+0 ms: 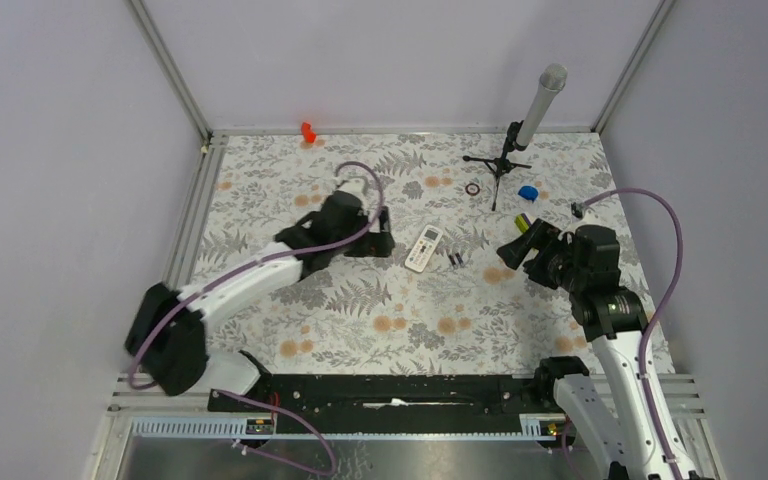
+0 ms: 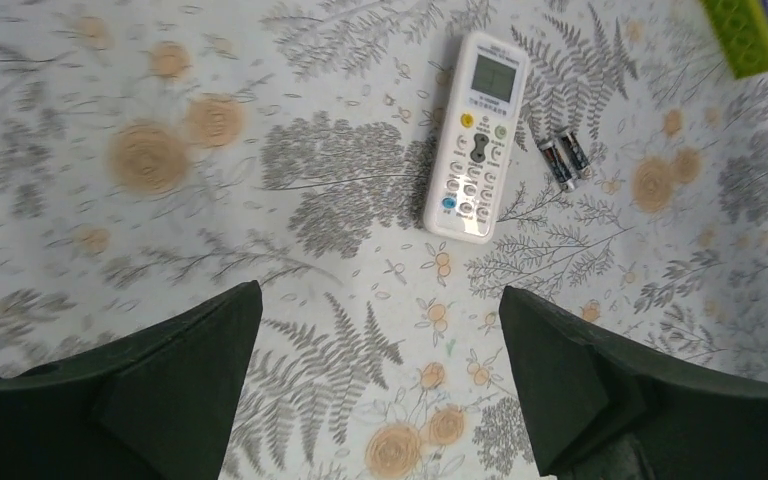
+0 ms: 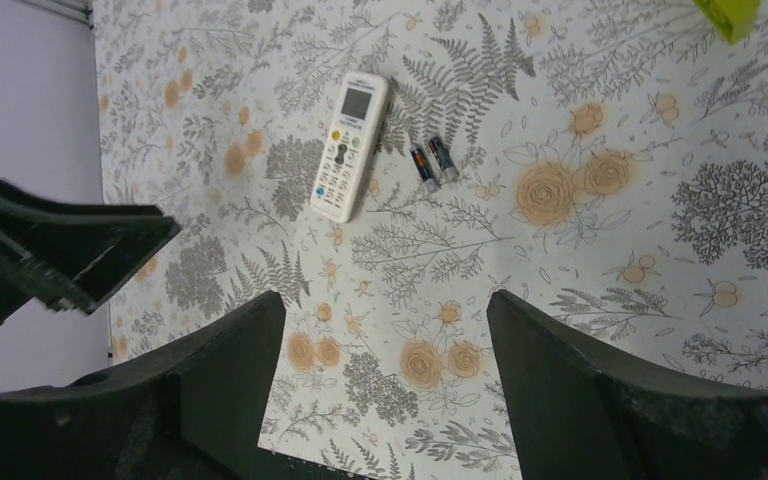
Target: Load the batteries into the remote control
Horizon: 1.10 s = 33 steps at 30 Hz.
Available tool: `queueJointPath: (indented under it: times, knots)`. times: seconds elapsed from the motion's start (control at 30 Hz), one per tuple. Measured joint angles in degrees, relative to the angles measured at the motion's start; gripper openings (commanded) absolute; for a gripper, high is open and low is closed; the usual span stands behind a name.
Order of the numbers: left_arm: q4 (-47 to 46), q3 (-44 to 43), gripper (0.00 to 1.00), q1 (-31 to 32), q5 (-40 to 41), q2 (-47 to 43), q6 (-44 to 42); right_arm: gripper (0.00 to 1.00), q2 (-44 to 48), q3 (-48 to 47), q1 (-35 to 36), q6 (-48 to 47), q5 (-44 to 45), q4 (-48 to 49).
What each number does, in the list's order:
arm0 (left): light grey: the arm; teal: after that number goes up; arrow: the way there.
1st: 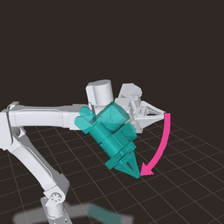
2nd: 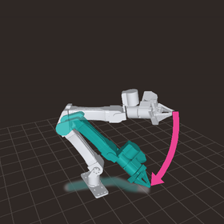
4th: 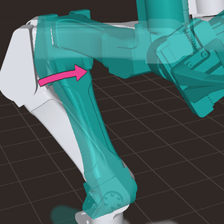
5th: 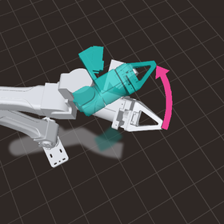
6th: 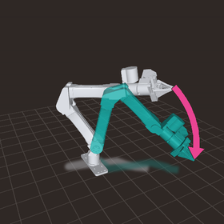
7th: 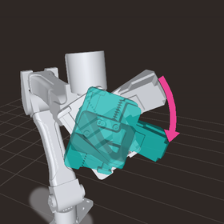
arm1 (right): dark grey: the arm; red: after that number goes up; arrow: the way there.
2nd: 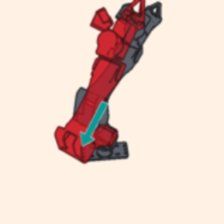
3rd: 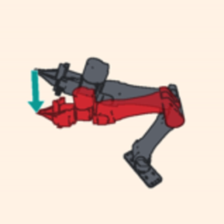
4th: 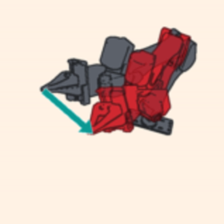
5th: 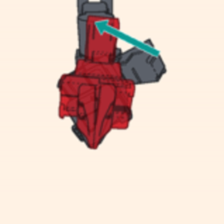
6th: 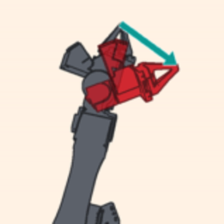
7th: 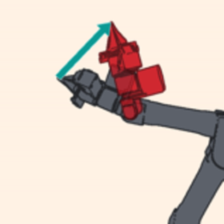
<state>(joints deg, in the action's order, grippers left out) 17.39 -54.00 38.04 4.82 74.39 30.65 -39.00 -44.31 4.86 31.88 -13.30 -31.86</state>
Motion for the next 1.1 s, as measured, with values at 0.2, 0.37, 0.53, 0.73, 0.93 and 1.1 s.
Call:
queueJointPath:
  times: [0.2, 0.37, 0.53, 0.73, 0.93, 1.1]
  knots:
    - [-4.24, -11.74, 0.99, 6.40, 1.70, 19.50, -4.11, 0.85, 1.64, 5.09, 0.00, 0.39, -0.35, 0.92]
    - [-6.84, -18.12, 0.99, 9.18, 3.45, 26.93, -7.93, 0.87, 1.42, 5.95, 0.00, -0.13, -0.33, 1.03]
    - [-6.64, -21.53, 0.96, 10.23, 3.34, 32.52, -10.03, 0.87, 1.68, 5.97, 0.00, -0.35, -0.26, 1.62]
    - [-4.63, -24.48, 0.88, 10.71, 3.72, 38.80, -10.71, 0.86, 1.77, 6.40, 0.00, -0.31, -0.28, 1.81]
    - [-1.77, -27.10, 0.83, 10.69, 4.20, 42.36, -10.75, 0.86, 1.75, 6.71, 0.00, -0.26, -0.26, 1.81]
    - [-0.79, -28.81, 0.72, 10.71, 4.20, 44.48, -10.29, 0.85, 1.40, 6.71, 0.00, -0.26, 0.13, 1.81]
